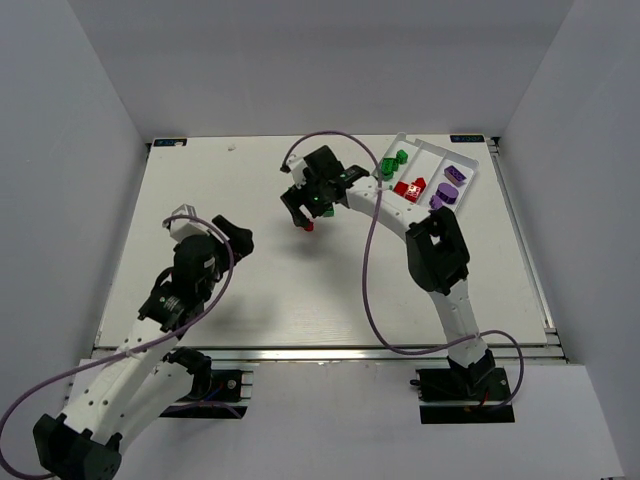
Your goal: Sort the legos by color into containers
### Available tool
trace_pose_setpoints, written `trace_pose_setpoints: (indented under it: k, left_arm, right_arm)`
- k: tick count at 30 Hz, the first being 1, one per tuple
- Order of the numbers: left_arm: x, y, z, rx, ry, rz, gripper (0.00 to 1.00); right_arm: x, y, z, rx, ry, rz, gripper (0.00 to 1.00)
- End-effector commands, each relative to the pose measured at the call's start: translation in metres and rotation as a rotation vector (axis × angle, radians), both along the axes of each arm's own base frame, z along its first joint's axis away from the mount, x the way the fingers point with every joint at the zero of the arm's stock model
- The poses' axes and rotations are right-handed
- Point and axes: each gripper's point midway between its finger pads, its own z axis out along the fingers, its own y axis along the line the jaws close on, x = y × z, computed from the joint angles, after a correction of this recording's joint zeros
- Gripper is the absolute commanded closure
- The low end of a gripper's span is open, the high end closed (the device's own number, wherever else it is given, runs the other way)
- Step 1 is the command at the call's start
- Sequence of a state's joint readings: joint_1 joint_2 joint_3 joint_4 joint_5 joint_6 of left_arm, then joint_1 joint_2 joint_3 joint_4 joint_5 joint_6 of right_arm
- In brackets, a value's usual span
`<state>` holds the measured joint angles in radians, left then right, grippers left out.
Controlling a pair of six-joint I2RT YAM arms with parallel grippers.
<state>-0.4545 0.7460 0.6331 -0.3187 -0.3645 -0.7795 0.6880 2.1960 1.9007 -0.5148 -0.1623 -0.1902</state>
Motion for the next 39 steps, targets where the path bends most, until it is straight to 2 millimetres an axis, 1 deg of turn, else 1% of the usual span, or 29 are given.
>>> trace_pose_setpoints:
  k: [1, 2, 3, 5, 6, 11, 15, 18, 19, 22, 23, 24, 25, 26, 27, 28, 29, 30, 31, 32, 34, 35, 36, 37, 38, 39]
  left_arm:
    - [-0.015, 0.019, -0.011, -0.002, 0.044, 0.085, 0.02]
    - [-0.016, 0.021, -0.012, -0.005, 0.047, 0.092, 0.02]
    - [-0.019, 0.022, -0.014, -0.003, 0.054, 0.095, 0.02]
    - [-0.021, 0.024, -0.014, -0.01, 0.051, 0.104, 0.02]
    - [-0.022, 0.025, -0.016, -0.008, 0.058, 0.108, 0.02]
    - [-0.024, 0.028, -0.016, -0.002, 0.065, 0.116, 0.02]
    - [-0.025, 0.028, -0.019, -0.004, 0.072, 0.117, 0.02]
    - [-0.026, 0.027, -0.022, -0.015, 0.074, 0.117, 0.02]
    - [-0.026, 0.027, -0.022, -0.02, 0.073, 0.119, 0.02]
    - [-0.027, 0.027, -0.024, -0.02, 0.074, 0.121, 0.02]
    - [-0.027, 0.027, -0.024, -0.02, 0.075, 0.121, 0.02]
    - [-0.026, 0.028, -0.024, -0.02, 0.074, 0.122, 0.02]
    - [-0.026, 0.027, -0.024, -0.02, 0.074, 0.122, 0.02]
    - [-0.026, 0.027, -0.026, -0.019, 0.077, 0.121, 0.02]
    - [-0.025, 0.027, -0.026, -0.021, 0.073, 0.121, 0.02]
    - [-0.024, 0.026, -0.027, -0.019, 0.076, 0.118, 0.02]
    - [-0.023, 0.025, -0.028, -0.018, 0.078, 0.114, 0.02]
    - [-0.022, 0.024, -0.027, -0.021, 0.075, 0.113, 0.02]
    - [-0.022, 0.023, -0.028, -0.02, 0.076, 0.107, 0.02]
    - [-0.021, 0.022, -0.03, -0.018, 0.08, 0.104, 0.02]
    - [-0.019, 0.02, -0.03, -0.017, 0.077, 0.098, 0.02]
    - [-0.018, 0.019, -0.031, -0.017, 0.08, 0.092, 0.02]
    - [-0.017, 0.017, -0.031, -0.021, 0.074, 0.089, 0.02]
    - [-0.016, 0.017, -0.031, -0.02, 0.072, 0.086, 0.02]
    - [-0.015, 0.016, -0.032, -0.02, 0.074, 0.081, 0.02]
    - [-0.014, 0.015, -0.032, -0.019, 0.073, 0.079, 0.02]
  right_arm:
    - [0.013, 0.009, 0.004, 0.009, -0.001, -0.073, 0.14]
    - [0.015, 0.012, 0.002, 0.01, -0.008, -0.073, 0.15]
    - [0.016, 0.015, -0.006, 0.004, -0.008, -0.075, 0.16]
    - [0.019, 0.021, -0.011, 0.009, -0.026, -0.071, 0.18]
    - [0.022, 0.022, -0.019, -0.007, -0.031, -0.079, 0.19]
    - [0.031, 0.026, -0.035, -0.026, -0.055, -0.077, 0.25]
    - [0.031, 0.027, -0.051, -0.048, -0.05, -0.053, 0.3]
    - [0.03, 0.028, -0.057, -0.05, -0.04, -0.044, 0.35]
    - [0.03, 0.028, -0.057, -0.047, -0.04, -0.043, 0.37]
    - [0.027, 0.03, -0.055, -0.037, -0.039, -0.024, 0.49]
    - [0.027, 0.03, -0.053, -0.031, -0.042, -0.017, 0.57]
    - [0.026, 0.032, -0.045, -0.016, -0.051, -0.003, 0.6]
    - [0.024, 0.032, -0.044, -0.008, -0.053, 0.007, 0.64]
    - [0.024, 0.032, -0.039, 0.003, -0.061, 0.012, 0.71]
    - [0.023, 0.034, -0.024, 0.027, -0.08, 0.027, 0.74]
    - [0.023, 0.032, -0.019, 0.036, -0.088, 0.033, 0.76]
    - [0.021, 0.031, -0.015, 0.045, -0.094, 0.041, 0.82]
    - [0.018, 0.033, 0.003, 0.076, -0.112, 0.057, 0.86]
    - [0.019, 0.03, 0.011, 0.088, -0.123, 0.067, 0.88]
    - [0.016, 0.026, 0.028, 0.115, -0.142, 0.075, 0.92]
    - [0.016, 0.017, 0.046, 0.164, -0.149, 0.094, 0.98]
    - [0.017, 0.012, 0.055, 0.183, -0.156, 0.094, 1.0]
    - [0.013, 0.006, 0.071, 0.219, -0.166, 0.11, 1.0]
    - [0.022, -0.008, 0.078, 0.234, -0.168, 0.073, 1.0]
    - [0.025, -0.019, 0.092, 0.251, -0.188, 0.052, 1.0]
    - [0.035, -0.038, 0.093, 0.25, -0.186, 0.006, 1.0]
